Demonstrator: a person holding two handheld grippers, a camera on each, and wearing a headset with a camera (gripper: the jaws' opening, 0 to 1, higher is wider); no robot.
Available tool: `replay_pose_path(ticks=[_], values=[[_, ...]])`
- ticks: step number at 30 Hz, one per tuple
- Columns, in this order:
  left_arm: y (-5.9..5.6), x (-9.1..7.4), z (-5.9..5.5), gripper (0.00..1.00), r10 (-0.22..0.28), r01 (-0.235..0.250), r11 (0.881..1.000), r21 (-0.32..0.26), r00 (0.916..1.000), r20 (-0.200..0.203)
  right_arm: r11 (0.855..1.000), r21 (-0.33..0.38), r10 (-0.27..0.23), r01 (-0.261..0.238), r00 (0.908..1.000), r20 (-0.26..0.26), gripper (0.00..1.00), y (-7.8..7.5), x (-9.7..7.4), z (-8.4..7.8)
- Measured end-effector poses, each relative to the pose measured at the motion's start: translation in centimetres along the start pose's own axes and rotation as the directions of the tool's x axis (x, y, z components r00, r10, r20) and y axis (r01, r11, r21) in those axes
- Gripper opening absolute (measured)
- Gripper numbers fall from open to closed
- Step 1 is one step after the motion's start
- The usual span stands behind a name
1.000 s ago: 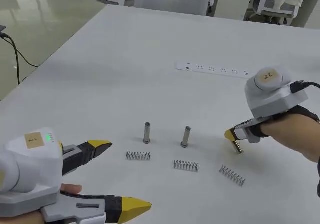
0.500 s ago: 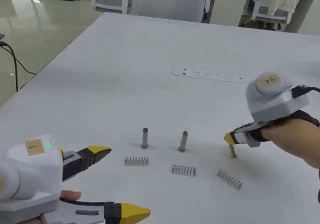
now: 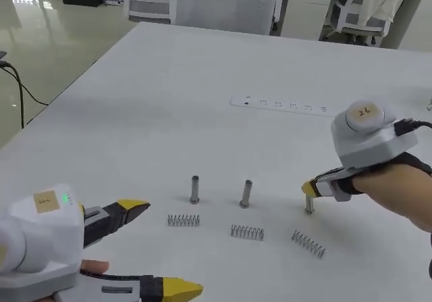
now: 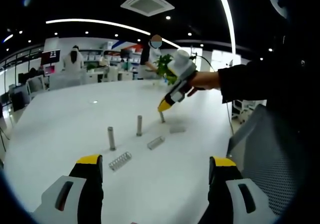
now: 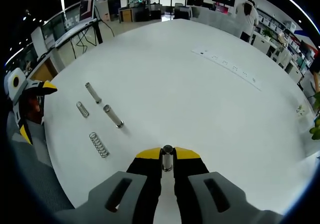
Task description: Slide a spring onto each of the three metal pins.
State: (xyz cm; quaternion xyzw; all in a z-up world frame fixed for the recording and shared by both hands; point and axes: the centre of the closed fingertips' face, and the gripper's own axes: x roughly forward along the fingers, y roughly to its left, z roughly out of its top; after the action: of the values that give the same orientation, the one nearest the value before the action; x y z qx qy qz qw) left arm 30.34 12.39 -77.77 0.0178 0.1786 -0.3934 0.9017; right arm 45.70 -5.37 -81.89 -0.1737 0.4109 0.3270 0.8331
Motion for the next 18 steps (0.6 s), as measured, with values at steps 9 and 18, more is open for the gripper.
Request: replay_pose_path(ticks=[9,18], values=[[-0.01,0.05,-0.12,0.84,0.000,0.000,1.000,0.002,1.0000,-0.005,1.000,0.004,0.002,-0.002,1.0000,0.008,0.05,0.14,-0.12,0.00],[0.04,0.06,-0.19,0.84,0.001,-0.001,1.000,0.003,1.0000,-0.008,1.000,0.006,0.005,-0.005,0.9999,0.010,0.05,0.16,-0.21,0.02]])
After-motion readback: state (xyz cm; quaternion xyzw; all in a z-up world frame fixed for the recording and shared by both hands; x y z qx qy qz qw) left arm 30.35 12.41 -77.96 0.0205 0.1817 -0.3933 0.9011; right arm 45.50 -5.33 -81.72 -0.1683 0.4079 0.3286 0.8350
